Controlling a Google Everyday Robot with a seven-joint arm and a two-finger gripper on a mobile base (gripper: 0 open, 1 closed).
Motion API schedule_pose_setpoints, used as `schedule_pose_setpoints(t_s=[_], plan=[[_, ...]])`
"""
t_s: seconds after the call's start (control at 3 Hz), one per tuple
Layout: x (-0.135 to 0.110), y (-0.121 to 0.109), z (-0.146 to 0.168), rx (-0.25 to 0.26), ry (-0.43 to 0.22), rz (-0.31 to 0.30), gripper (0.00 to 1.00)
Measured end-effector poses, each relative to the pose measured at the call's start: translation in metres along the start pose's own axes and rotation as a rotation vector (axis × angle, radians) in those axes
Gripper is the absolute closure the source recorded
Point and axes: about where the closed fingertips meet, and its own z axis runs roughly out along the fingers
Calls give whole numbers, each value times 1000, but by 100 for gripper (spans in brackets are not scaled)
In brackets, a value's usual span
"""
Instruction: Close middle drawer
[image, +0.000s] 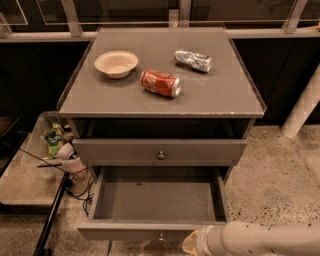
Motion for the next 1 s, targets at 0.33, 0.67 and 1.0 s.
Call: schedule_pose_setpoints(t_s=[0.33,0.67,1.0], plan=[[-4,-3,3,2,0,-11,82],[-4,-3,3,2,0,-11,59],[-4,-3,3,2,0,-11,36]])
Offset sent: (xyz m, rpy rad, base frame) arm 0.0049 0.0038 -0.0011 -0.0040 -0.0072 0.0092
